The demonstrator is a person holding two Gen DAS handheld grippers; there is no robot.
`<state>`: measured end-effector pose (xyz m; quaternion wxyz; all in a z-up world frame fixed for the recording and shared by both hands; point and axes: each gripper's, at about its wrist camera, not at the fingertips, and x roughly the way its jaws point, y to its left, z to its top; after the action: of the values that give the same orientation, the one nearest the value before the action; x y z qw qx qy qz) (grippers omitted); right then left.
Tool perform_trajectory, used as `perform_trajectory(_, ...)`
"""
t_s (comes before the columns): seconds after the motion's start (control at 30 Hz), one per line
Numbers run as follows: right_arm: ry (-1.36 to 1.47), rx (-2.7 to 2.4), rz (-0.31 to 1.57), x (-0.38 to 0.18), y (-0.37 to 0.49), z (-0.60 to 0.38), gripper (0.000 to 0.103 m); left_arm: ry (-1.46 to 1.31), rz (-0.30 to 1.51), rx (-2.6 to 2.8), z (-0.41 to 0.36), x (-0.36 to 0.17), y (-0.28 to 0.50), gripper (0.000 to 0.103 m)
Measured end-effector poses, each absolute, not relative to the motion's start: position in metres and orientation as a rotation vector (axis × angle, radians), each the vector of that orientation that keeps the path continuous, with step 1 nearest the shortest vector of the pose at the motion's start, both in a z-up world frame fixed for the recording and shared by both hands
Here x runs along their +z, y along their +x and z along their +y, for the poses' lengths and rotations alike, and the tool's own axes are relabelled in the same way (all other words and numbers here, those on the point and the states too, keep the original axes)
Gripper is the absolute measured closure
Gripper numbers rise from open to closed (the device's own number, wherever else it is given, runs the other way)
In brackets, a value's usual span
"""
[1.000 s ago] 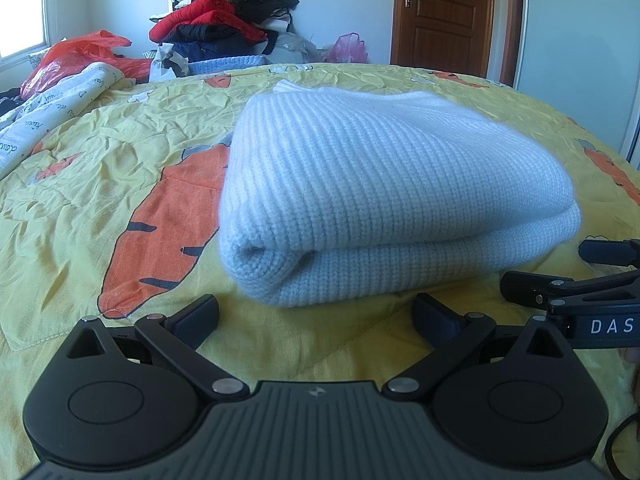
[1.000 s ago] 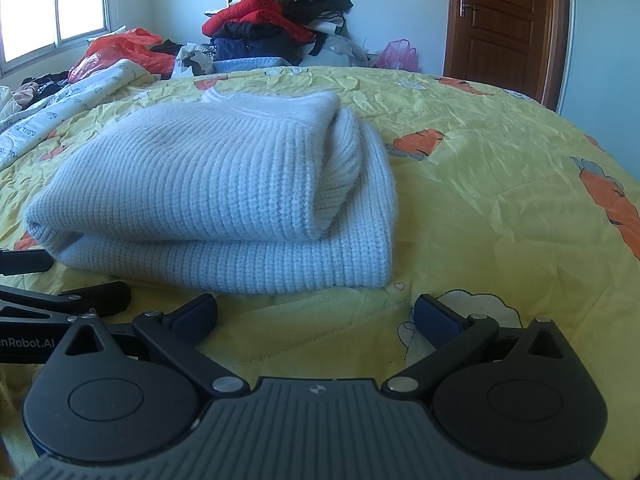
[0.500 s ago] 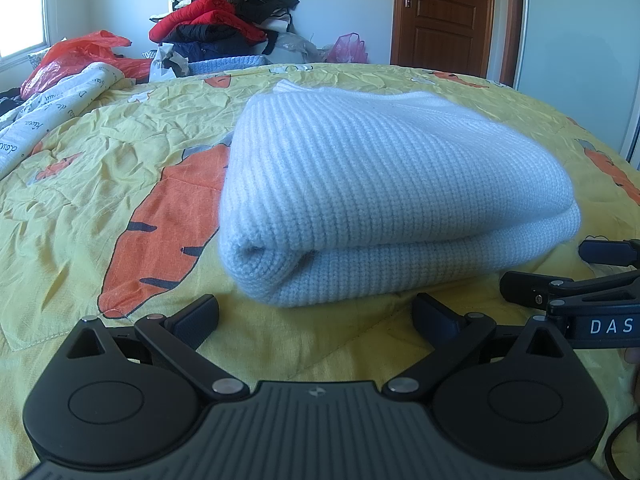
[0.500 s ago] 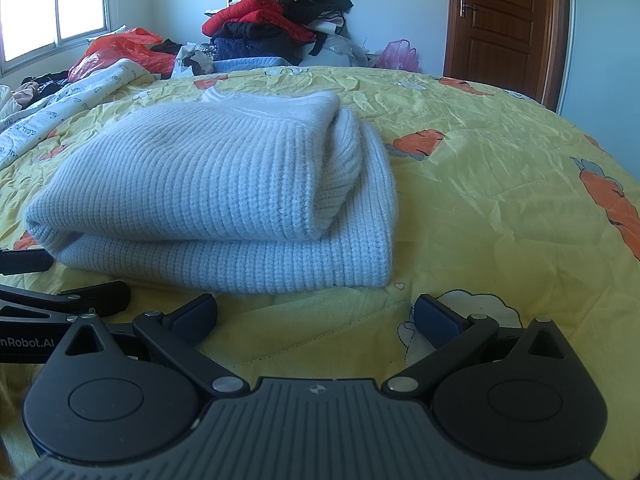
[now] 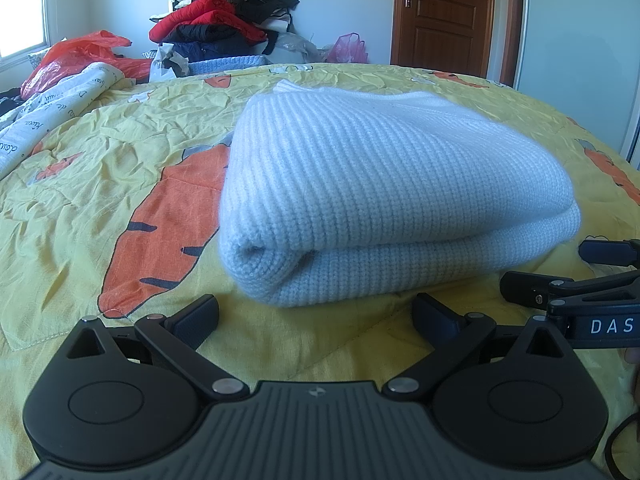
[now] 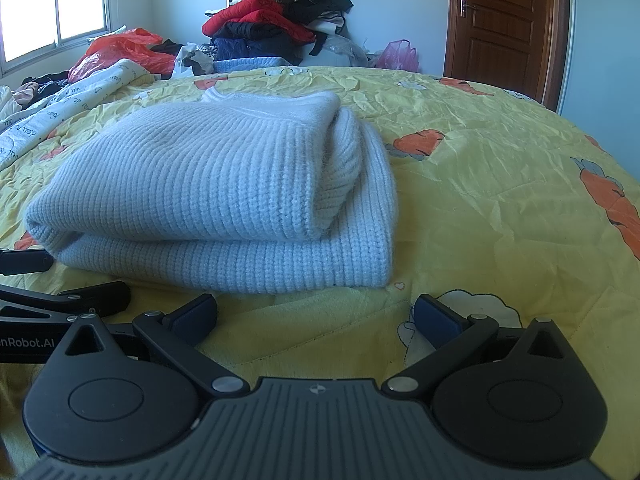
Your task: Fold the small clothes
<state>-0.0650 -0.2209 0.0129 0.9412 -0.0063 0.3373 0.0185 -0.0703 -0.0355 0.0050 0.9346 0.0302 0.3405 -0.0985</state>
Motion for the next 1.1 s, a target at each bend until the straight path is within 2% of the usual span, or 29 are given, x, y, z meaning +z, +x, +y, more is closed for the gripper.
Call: perform_trajectory(1.1, 0.016, 0.051, 0.699, 0.0196, -0.0736, -0.2276, 0.000, 0.066, 0.721, -0.192, -0.0351, 0.0098, -0.0724, 0.000)
